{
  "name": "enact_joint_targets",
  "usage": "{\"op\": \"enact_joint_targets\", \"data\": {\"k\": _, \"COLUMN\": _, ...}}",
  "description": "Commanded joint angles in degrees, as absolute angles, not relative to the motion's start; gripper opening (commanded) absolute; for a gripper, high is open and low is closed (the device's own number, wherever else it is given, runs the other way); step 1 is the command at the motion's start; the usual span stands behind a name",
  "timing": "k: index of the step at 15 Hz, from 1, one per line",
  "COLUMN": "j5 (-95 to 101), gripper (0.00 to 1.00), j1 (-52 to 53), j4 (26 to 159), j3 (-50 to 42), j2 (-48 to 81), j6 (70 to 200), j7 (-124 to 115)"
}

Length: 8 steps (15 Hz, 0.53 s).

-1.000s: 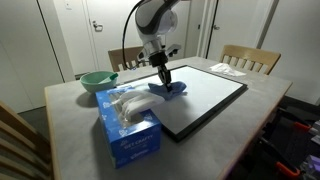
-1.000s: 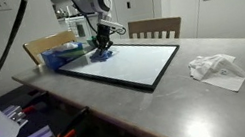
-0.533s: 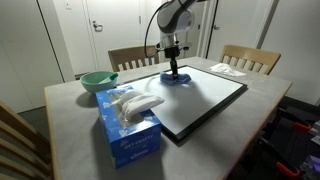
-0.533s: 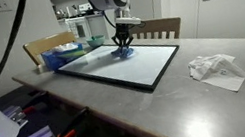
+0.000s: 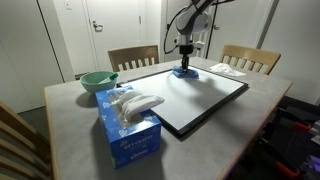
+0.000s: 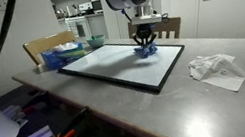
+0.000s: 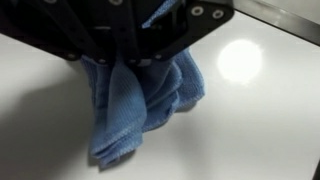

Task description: Use the blue towel to wipe the whiteboard on the table

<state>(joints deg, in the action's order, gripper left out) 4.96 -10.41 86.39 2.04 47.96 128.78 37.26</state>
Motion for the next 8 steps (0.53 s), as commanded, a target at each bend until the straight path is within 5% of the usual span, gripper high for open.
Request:
{"op": "enact_joint_targets", "data": {"k": 1, "j5": 4.14, "gripper": 0.02, "j1": -13.5, "j4": 89.75, "j3": 1.7, "j2": 49.32, "j6": 135.39, "j7": 36.83}}
{"op": "enact_joint_targets", "data": {"k": 8, "j5": -0.02, "gripper": 0.02, "j1": -18.04, "j4": 89.08, "j3": 3.59, "j2": 49.75, "j6": 138.76, "j7": 38.8}}
